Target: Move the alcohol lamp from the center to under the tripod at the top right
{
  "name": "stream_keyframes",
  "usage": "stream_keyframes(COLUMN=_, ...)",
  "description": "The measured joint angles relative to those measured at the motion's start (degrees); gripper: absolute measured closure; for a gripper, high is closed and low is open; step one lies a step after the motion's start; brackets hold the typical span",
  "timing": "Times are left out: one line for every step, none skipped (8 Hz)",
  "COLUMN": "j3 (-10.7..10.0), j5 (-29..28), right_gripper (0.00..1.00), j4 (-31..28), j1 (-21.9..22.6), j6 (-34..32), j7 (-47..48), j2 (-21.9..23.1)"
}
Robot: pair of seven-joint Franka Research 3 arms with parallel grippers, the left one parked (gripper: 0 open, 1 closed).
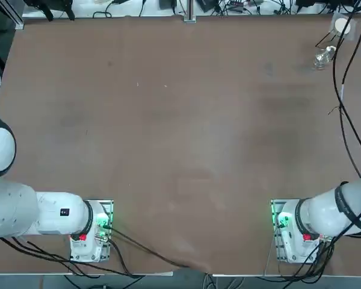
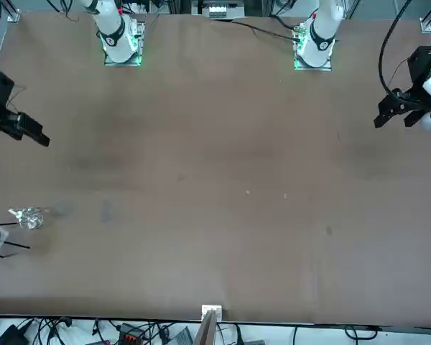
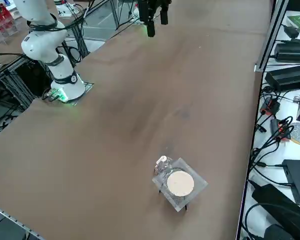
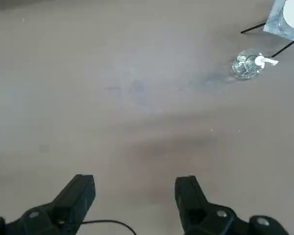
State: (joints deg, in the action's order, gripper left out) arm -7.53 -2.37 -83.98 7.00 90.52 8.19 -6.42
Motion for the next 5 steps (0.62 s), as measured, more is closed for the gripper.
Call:
stream_keyframes(j3=0.74, j5=0.8, right_gripper=0.0, j4=-0.25, j1=-0.03, j6=-0.5, j7=-0.01, j2=0.42)
stream_keyframes(j3=0.99, j5=1.91, right_gripper=0.0, j4=-0.71, j1=-0.2, j6=-0.58, j7=-0.01, j2=0.5)
stream_keyframes(j3=0.98, j5=2.69, right_gripper=0.0, j4=-2.14, j1=-0.84, j6=0.35, j7=-0.01, j2=0.5)
stream_keyframes(j3=0.97, j5=2.92, right_gripper=0.0, j4=-4.68, j1=-1.83, j6=3.14, j7=-0.2, j2=0.39)
stream_keyframes(j3=0.94, j5=3.03, right_gripper=0.0, j4=-7.68, j1=-2.72, j6=6.86, j7=-0.32, j2=0.07)
